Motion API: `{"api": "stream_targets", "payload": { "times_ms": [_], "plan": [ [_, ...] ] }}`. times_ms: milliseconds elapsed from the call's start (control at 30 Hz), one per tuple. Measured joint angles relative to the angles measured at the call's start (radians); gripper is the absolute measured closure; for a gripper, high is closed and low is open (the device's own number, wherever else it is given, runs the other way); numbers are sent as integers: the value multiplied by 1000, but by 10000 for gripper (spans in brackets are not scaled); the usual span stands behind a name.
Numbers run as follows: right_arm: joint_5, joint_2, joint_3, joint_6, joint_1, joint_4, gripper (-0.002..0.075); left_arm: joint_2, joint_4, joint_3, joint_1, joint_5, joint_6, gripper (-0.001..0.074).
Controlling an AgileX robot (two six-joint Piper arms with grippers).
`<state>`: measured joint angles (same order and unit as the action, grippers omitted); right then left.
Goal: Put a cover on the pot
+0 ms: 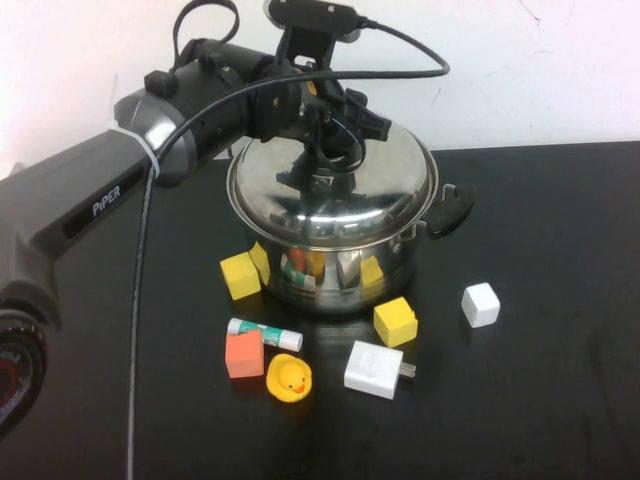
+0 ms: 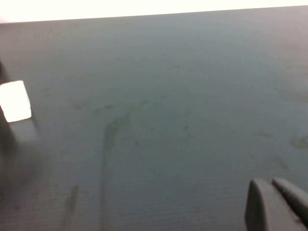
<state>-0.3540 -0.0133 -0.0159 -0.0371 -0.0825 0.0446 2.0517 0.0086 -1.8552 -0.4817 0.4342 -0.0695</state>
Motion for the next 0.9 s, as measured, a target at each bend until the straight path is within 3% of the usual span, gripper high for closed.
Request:
{"api": "stream_targets", "payload": {
  "times_ms": [167,300,400,667,900],
  "plan": [
    [0,0,0,0,0,0,728,4,-1,0,0,-13,0,413],
    [0,0,0,0,0,0,728,6,32,0,0,-22,2,288],
    [0,0,0,0,0,0,728,0,82,0,0,-24,-11,258],
    [0,0,0,0,0,0,728,-96,245,2,-2,-24,-100,296],
    [0,0,0,0,0,0,728,-242,351,2,8,-6,-162,421]
  ]
}}
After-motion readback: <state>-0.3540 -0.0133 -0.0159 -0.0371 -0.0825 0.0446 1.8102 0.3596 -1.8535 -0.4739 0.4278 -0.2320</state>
